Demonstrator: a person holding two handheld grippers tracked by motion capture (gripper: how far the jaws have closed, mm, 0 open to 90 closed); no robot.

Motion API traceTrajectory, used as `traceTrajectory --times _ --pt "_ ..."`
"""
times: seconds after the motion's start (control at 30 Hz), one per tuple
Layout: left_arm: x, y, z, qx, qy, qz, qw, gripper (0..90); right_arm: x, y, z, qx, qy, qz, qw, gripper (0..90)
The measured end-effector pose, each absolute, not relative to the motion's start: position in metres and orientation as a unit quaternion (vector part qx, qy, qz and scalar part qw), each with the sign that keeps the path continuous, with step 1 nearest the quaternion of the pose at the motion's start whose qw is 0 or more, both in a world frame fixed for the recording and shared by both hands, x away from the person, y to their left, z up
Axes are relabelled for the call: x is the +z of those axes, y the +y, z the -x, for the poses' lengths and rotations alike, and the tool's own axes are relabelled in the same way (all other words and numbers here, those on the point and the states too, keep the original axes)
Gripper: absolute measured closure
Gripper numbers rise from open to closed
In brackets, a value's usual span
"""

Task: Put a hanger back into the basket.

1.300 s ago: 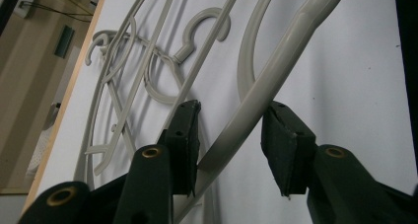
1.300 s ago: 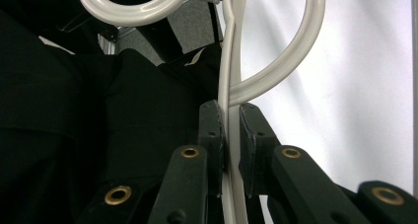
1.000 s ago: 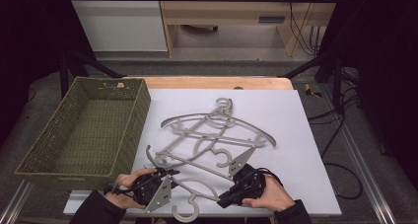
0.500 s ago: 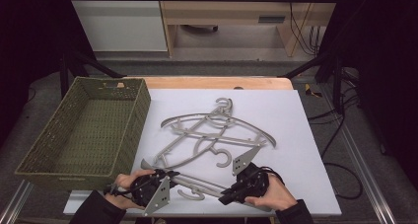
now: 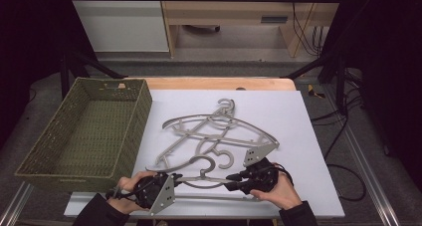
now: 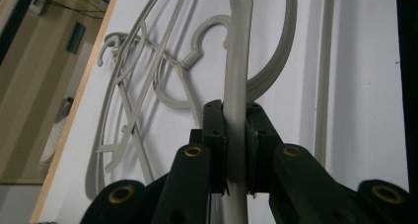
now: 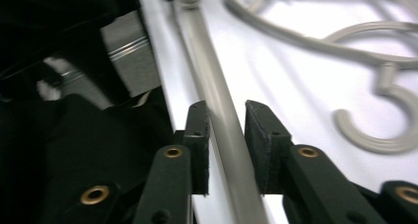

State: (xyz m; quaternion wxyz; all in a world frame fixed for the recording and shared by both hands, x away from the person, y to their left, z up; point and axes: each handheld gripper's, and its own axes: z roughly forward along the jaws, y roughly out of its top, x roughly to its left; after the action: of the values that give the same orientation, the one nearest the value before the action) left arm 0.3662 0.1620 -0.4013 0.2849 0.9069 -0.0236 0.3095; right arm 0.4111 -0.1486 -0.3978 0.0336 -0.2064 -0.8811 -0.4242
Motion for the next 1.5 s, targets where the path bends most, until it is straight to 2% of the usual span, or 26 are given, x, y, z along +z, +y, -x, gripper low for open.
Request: traceTrajectory --times 0.03,0.13,0.17,0.2,0.27,0.33,0.37,0.4,0.43,0.47,0.5,0.6,0.63,0.77,0.97,1.5 --pt "-0.403 0.161 -0.366 0.303 -0.006 -0.904 0.302 81.9 -0.398 -0.148 -0.411 -0.428 -0.878 0.212 0.026 69.0" --pt "-0.4 0.162 -0.368 0.304 -0.001 -0.91 0.281 81.9 -0.398 -0.149 -0.412 -0.433 -0.873 0.225 0.009 64.5" --pt "-0.4 0.161 -0.369 0.303 0.009 -0.911 0.28 81.9 -0.397 -0.152 -0.413 -0.447 -0.862 0.24 -0.014 57.7" --pt "-0.4 0.162 -0.37 0.301 0.02 -0.911 0.28 81.9 -0.397 -0.152 -0.413 -0.447 -0.862 0.24 -0.014 57.7" --pt "-0.399 0.163 -0.374 0.297 0.05 -0.911 0.281 81.9 -0.394 -0.159 -0.415 -0.469 -0.841 0.265 -0.049 47.0" --pt "-0.398 0.163 -0.375 0.294 0.059 -0.911 0.282 81.9 -0.393 -0.162 -0.415 -0.473 -0.835 0.273 -0.065 47.3" --pt "-0.396 0.165 -0.377 0.291 0.081 -0.909 0.288 81.9 -0.392 -0.167 -0.416 -0.482 -0.824 0.288 -0.077 43.1" --pt "-0.396 0.165 -0.377 0.291 0.081 -0.909 0.288 81.9 -0.392 -0.167 -0.416 -0.482 -0.824 0.288 -0.077 43.1" --pt "-0.393 0.167 -0.379 0.291 0.102 -0.904 0.295 81.9 -0.39 -0.172 -0.416 -0.495 -0.809 0.303 -0.09 37.8" --pt "-0.393 0.167 -0.379 0.291 0.102 -0.904 0.295 81.9 -0.39 -0.172 -0.416 -0.495 -0.809 0.303 -0.09 37.8" --pt "-0.39 0.17 -0.38 0.294 0.123 -0.898 0.303 81.9 -0.389 -0.177 -0.417 -0.504 -0.797 0.316 -0.104 31.4" --pt "-0.388 0.172 -0.381 0.298 0.146 -0.89 0.312 81.9 -0.387 -0.183 -0.417 -0.511 -0.786 0.328 -0.112 27.3" --pt "-0.385 0.175 -0.383 0.3 0.163 -0.887 0.312 81.9 -0.386 -0.189 -0.417 -0.519 -0.773 0.339 -0.131 23.0" --pt "-0.383 0.181 -0.387 0.295 0.202 -0.878 0.32 81.9 -0.386 -0.198 -0.417 -0.514 -0.76 0.361 -0.169 15.9" --pt "-0.375 0.188 -0.389 0.291 0.237 -0.864 0.335 81.9 -0.393 -0.213 -0.418 -0.49 -0.751 0.395 -0.198 8.8" --pt "-0.331 0.209 -0.398 0.303 0.284 -0.829 0.375 81.9 -0.402 -0.236 -0.422 -0.486 -0.726 0.432 -0.223 6.1"
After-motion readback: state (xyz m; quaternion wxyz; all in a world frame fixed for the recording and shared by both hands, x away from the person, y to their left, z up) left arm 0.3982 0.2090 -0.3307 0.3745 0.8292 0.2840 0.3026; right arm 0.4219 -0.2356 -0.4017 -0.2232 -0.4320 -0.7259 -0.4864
